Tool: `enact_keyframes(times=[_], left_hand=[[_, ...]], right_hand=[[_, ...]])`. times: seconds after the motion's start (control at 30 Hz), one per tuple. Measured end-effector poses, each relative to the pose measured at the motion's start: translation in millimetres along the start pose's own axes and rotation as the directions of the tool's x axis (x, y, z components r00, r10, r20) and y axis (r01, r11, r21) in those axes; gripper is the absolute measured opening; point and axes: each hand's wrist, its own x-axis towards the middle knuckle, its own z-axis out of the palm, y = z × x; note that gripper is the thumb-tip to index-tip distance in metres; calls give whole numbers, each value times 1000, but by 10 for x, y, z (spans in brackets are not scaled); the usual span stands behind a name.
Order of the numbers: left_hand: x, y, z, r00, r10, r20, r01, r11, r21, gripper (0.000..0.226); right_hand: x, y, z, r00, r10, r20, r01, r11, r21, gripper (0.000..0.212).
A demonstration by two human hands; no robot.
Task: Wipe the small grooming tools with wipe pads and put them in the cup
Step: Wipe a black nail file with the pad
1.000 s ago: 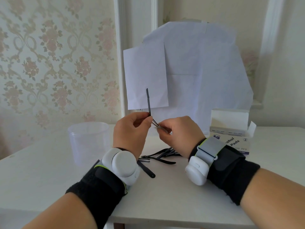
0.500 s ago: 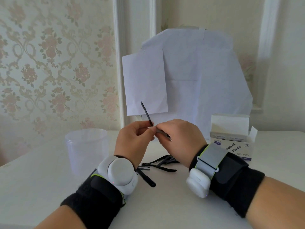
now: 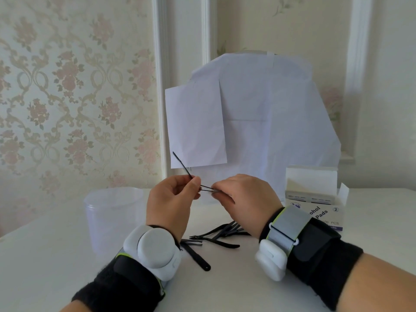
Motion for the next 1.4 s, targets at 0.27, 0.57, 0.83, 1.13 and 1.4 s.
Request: enact_keyframes(times=[0.27, 0.57, 0.83, 1.13, 1.4], left_hand=[[7, -20, -18, 1000, -6, -5, 6, 1000, 1, 7], [19, -40, -5, 999, 19, 33, -20, 999, 39, 12], [32, -51, -13, 1000, 21, 7, -21, 1000, 3, 10], [34, -43, -31, 999, 36, -20, -37, 998, -44, 10], [37, -38, -30, 999, 31, -29, -34, 996, -81, 11]], right_hand=[[-25, 46, -20, 983, 82, 163, -115, 972, 207, 26], [-66, 38, 4, 944, 226, 240, -325, 764, 558, 15], [-79, 15, 26, 913, 224, 342, -401, 654, 642, 20], [-93, -30, -5, 868, 189, 459, -490, 475, 731, 14], [-99, -12, -16, 845, 201, 495, -529, 435, 728, 9]])
